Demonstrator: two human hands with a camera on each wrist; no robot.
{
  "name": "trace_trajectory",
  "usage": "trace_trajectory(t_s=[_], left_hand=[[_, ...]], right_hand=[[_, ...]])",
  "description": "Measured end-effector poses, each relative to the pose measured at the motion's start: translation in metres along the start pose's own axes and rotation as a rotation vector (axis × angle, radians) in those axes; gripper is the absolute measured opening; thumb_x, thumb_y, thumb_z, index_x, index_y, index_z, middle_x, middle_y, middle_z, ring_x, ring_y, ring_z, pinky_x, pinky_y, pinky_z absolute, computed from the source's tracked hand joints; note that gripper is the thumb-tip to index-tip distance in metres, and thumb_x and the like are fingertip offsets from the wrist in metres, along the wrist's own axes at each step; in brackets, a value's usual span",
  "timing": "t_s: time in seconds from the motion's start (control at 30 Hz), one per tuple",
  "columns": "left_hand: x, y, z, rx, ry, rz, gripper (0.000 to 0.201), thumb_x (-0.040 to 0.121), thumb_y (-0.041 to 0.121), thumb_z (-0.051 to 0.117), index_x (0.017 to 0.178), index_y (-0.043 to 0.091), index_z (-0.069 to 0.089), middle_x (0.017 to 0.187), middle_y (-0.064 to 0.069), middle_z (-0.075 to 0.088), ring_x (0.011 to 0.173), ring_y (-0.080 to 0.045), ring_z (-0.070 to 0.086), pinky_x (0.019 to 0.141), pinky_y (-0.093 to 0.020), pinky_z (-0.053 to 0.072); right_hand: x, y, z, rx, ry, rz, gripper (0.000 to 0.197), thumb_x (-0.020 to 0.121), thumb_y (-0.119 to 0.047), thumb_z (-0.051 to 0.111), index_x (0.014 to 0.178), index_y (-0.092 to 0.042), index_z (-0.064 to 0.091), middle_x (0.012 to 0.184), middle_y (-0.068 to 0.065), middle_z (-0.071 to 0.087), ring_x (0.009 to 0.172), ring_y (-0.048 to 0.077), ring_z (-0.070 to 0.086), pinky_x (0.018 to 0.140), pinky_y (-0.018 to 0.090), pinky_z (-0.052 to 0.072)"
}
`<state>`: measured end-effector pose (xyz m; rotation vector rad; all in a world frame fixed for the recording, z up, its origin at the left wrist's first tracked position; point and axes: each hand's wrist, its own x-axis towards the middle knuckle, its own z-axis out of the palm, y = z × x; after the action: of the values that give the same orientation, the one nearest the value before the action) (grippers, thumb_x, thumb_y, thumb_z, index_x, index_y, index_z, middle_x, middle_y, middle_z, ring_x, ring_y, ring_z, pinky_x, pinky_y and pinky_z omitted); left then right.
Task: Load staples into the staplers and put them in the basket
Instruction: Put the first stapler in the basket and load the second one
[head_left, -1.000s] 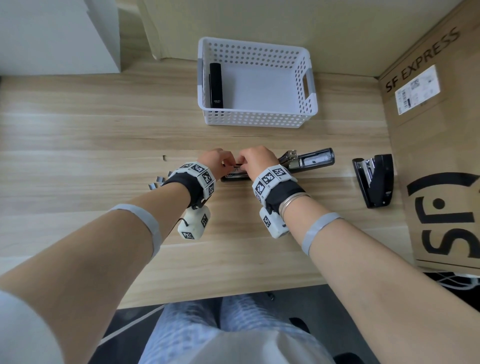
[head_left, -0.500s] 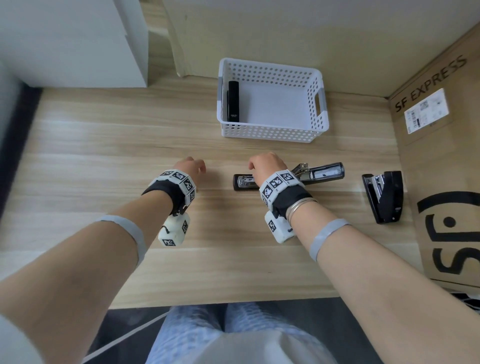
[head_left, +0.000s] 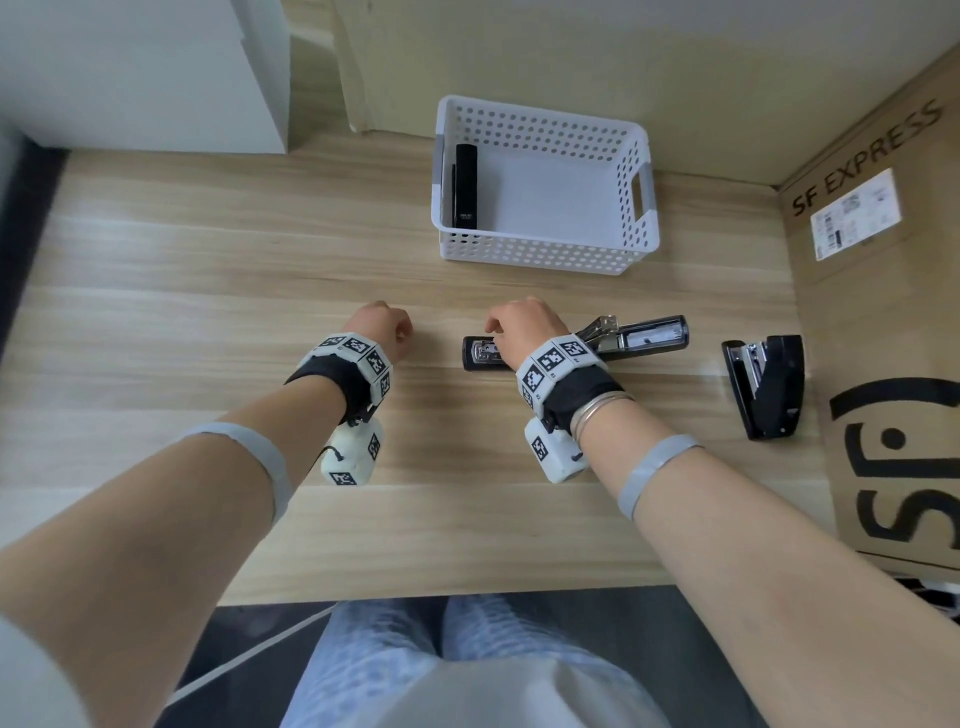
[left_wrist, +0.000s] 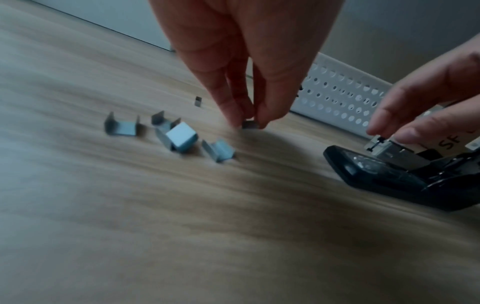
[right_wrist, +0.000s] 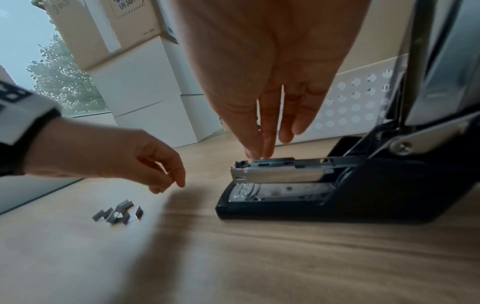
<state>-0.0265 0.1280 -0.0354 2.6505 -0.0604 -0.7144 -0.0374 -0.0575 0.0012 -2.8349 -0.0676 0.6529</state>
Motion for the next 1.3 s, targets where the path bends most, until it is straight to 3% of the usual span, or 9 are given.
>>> trace_trajectory(t_s=[0.2, 0.37, 0.43, 0.57, 0.7, 0.93, 1.1, 1.2, 1.3], left_hand=[[0.002, 0.036, -0.001, -0.090, 0.047, 0.139, 0.020, 0.081, 0.011, 0.058, 0.098, 0.011, 0.069, 0.115, -0.013, 0.057, 0.100, -0.031, 0.059, 0.086, -0.033, 0.047], [0.002, 0.056, 0.007, -0.297, 0.121, 0.254, 0.012, 0.076, 0.006, 0.064, 0.087, 0.004, 0.069, 0.097, -0.016, 0.064, 0.089, -0.029, 0.063, 0.084, -0.030, 0.049], [0.002, 0.058, 0.008, -0.373, 0.127, 0.294, 0.009, 0.077, 0.002, 0.064, 0.085, 0.002, 0.068, 0.087, -0.009, 0.060, 0.085, -0.023, 0.060, 0.081, -0.025, 0.047], [0.005, 0.060, 0.004, -0.503, 0.058, 0.321, 0.014, 0.074, -0.006, 0.065, 0.084, 0.003, 0.064, 0.071, 0.002, 0.056, 0.077, -0.016, 0.057, 0.065, 0.001, 0.043], [0.010, 0.065, 0.000, -0.501, 0.015, 0.297, 0.031, 0.069, -0.003, 0.072, 0.087, 0.017, 0.056, 0.062, 0.010, 0.051, 0.061, -0.010, 0.051, 0.064, -0.011, 0.043], [0.013, 0.070, 0.006, -0.398, 0.038, 0.275, 0.043, 0.063, 0.003, 0.078, 0.100, 0.010, 0.056, 0.060, 0.011, 0.044, 0.056, -0.005, 0.045, 0.057, -0.015, 0.037], [0.013, 0.071, 0.011, -0.318, 0.020, 0.270, 0.041, 0.065, 0.006, 0.078, 0.100, 0.007, 0.058, 0.061, 0.012, 0.042, 0.069, -0.019, 0.049, 0.063, -0.026, 0.041], [0.013, 0.069, 0.015, -0.198, -0.036, 0.260, 0.036, 0.069, 0.012, 0.076, 0.101, 0.006, 0.062, 0.072, 0.005, 0.050, 0.075, -0.018, 0.050, 0.070, -0.028, 0.042], [0.012, 0.067, 0.018, -0.123, -0.068, 0.259, 0.032, 0.072, 0.012, 0.074, 0.101, 0.004, 0.063, 0.097, -0.012, 0.066, 0.080, -0.021, 0.054, 0.072, -0.024, 0.039]], right_hand=[[0.003, -0.002, -0.001, 0.023, -0.011, -0.103, 0.023, 0.093, -0.021, 0.056, 0.113, -0.020, 0.067, 0.110, 0.000, 0.069, 0.116, 0.020, 0.050, 0.092, 0.030, 0.043], [0.002, -0.004, -0.003, 0.099, -0.054, -0.046, 0.024, 0.088, -0.030, 0.064, 0.104, -0.014, 0.070, 0.101, 0.009, 0.070, 0.102, 0.026, 0.060, 0.094, 0.036, 0.048], [0.002, 0.000, -0.006, 0.154, -0.055, -0.030, 0.022, 0.086, -0.028, 0.067, 0.102, -0.013, 0.071, 0.098, 0.009, 0.071, 0.096, 0.026, 0.063, 0.089, 0.035, 0.050], [0.000, 0.010, -0.013, 0.220, -0.034, -0.014, 0.023, 0.083, -0.024, 0.070, 0.105, -0.016, 0.072, 0.103, 0.006, 0.072, 0.099, 0.023, 0.064, 0.088, 0.034, 0.050], [-0.001, 0.014, -0.014, 0.232, -0.031, -0.023, 0.023, 0.082, -0.022, 0.070, 0.105, -0.019, 0.072, 0.103, 0.000, 0.073, 0.099, 0.018, 0.064, 0.091, 0.033, 0.050], [-0.002, 0.018, -0.014, 0.212, -0.050, -0.034, 0.016, 0.083, -0.025, 0.070, 0.098, -0.022, 0.075, 0.099, -0.001, 0.074, 0.094, 0.016, 0.067, 0.088, 0.029, 0.052], [-0.003, 0.019, -0.016, 0.058, -0.051, 0.004, 0.012, 0.086, -0.024, 0.066, 0.096, -0.023, 0.073, 0.100, -0.003, 0.071, 0.097, 0.018, 0.064, 0.084, 0.030, 0.054], [-0.003, 0.018, -0.012, -0.074, -0.038, -0.020, 0.014, 0.089, -0.021, 0.060, 0.096, -0.024, 0.073, 0.101, 0.000, 0.070, 0.104, 0.020, 0.060, 0.075, 0.030, 0.049], [-0.004, 0.016, -0.008, -0.107, -0.038, -0.020, 0.016, 0.091, -0.023, 0.059, 0.099, -0.021, 0.073, 0.102, 0.003, 0.069, 0.107, 0.024, 0.058, 0.078, 0.032, 0.049]])
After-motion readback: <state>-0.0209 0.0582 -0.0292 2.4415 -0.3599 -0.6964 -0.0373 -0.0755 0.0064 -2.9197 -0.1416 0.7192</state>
